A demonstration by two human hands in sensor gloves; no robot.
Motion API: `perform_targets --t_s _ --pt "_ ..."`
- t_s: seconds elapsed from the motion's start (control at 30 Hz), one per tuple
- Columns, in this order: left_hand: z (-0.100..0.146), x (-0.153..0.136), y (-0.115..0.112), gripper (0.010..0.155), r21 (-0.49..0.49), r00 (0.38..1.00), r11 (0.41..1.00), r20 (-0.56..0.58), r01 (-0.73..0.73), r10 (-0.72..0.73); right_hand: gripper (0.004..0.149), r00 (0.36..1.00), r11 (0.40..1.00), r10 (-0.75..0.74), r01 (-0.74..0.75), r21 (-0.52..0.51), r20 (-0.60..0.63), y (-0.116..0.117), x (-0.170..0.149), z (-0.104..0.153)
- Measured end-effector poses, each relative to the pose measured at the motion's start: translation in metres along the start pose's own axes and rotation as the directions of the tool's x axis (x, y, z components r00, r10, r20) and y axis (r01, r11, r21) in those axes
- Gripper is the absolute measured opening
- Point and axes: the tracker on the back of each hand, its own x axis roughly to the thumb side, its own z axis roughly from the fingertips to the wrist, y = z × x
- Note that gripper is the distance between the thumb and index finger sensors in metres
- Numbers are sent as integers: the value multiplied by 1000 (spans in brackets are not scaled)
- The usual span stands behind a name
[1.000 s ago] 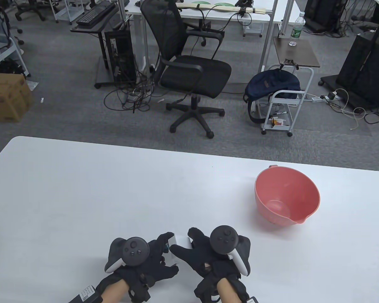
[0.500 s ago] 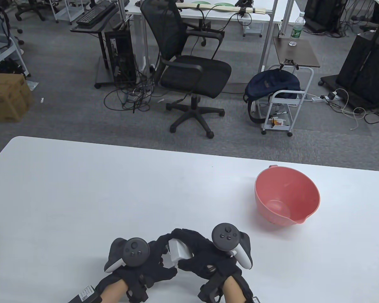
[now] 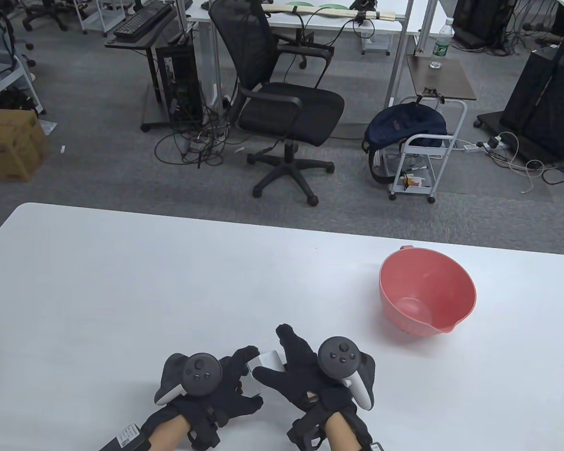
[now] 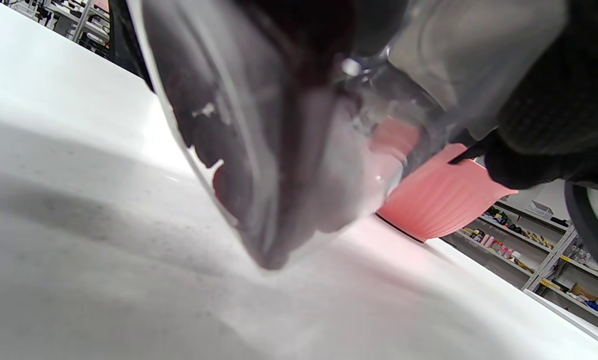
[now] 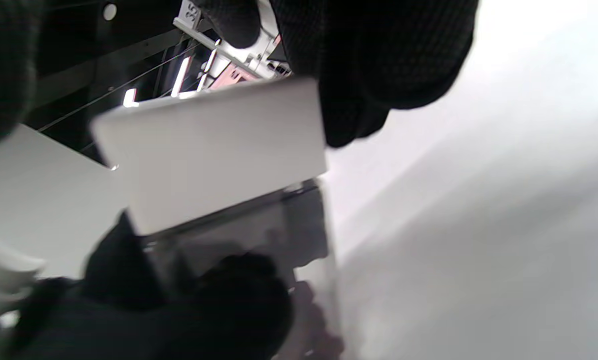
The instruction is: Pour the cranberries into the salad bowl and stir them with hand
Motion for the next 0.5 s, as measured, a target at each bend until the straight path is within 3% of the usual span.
perform_targets --t_s 0.13,0.2,0.5 --pt "0 1 -1 101 -2 1000 1000 1 12 -12 108 993 994 109 -110 1 -44 2 4 2" --pt "0 0 -1 101 -4 1000 1000 -3 3 -3 99 991 992 126 -125 26 -34 3 6 1" --pt "1 -3 0 102 0 1000 1000 -11 28 -28 81 998 985 -47 40 167 37 4 4 -4"
